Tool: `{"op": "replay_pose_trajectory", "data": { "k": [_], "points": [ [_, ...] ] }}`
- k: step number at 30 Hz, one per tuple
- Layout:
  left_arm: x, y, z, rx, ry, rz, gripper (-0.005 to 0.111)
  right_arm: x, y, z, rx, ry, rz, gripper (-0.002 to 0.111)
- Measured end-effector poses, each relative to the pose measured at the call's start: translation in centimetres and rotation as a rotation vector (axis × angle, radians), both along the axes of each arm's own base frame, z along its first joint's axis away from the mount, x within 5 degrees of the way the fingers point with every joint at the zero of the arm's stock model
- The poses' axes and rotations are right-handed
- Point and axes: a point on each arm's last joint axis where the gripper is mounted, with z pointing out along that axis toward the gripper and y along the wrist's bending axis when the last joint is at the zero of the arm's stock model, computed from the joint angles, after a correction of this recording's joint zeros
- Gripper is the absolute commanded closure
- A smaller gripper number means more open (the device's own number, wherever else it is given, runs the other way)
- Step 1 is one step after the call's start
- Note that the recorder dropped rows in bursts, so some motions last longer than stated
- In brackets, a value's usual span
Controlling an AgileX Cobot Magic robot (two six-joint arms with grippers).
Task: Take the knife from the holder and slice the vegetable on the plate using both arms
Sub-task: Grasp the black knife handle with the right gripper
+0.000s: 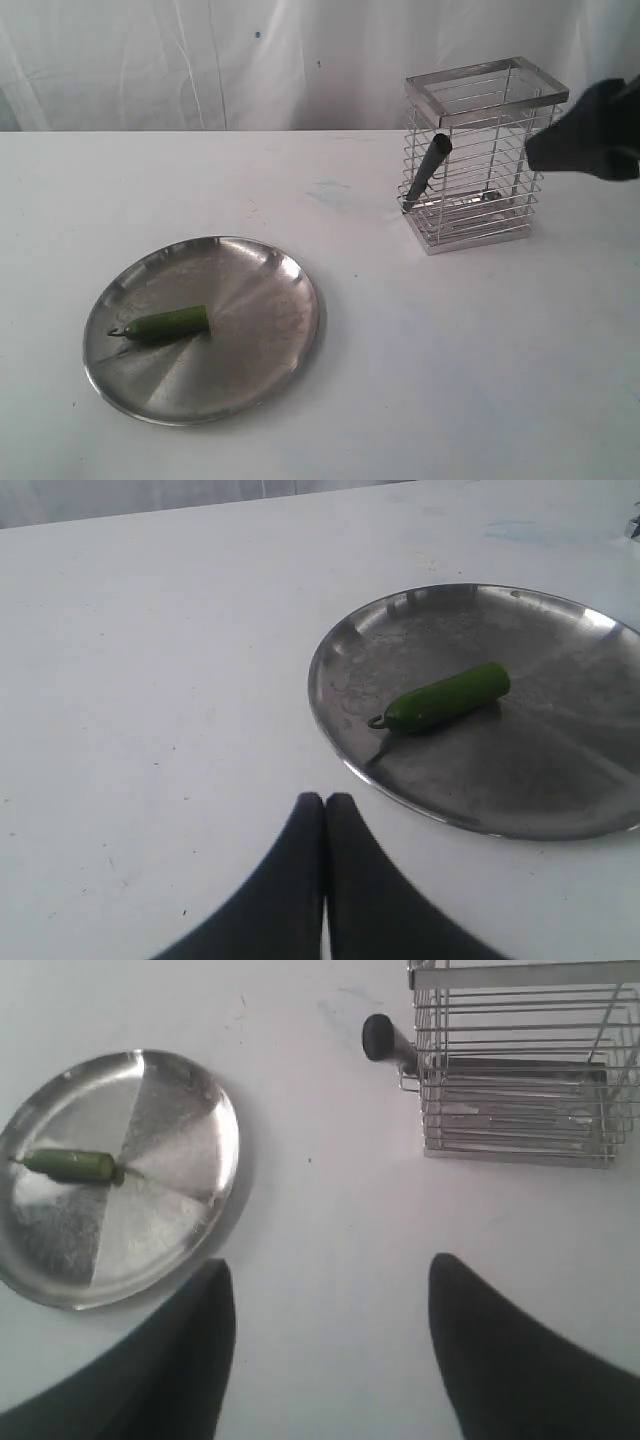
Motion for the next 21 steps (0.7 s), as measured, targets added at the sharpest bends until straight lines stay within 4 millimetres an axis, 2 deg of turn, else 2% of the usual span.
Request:
{"op": "replay_pose_trajectory", "data": {
  "k": [5,10,11,16,21],
  "points": [
    [0.0,0.0,0.0,0.000,0.000,0.000,0.107,5.0,1.4,0.2,-0.018,0.013,0.047,0.053],
    [0.0,0.0,0.0,0.000,0.000,0.000,0.107,9.0,3.9,-1.4,-0.109,0.053,0.134,0.053],
    [0.0,0.0,0.0,0.000,0.000,0.000,0.107,9.9,4.5,-2.3,-0.150,0.067,0.152,0.053],
    [0.0,0.0,0.0,0.000,0.000,0.000,0.107,12.8,5.7,-4.7,-0.239,0.085,0.128,0.053],
    [0.0,0.0,0.0,0.000,0.000,0.000,0.107,14.6,6.0,-5.9,-0.254,0.098,0.110,0.053]
  ]
}}
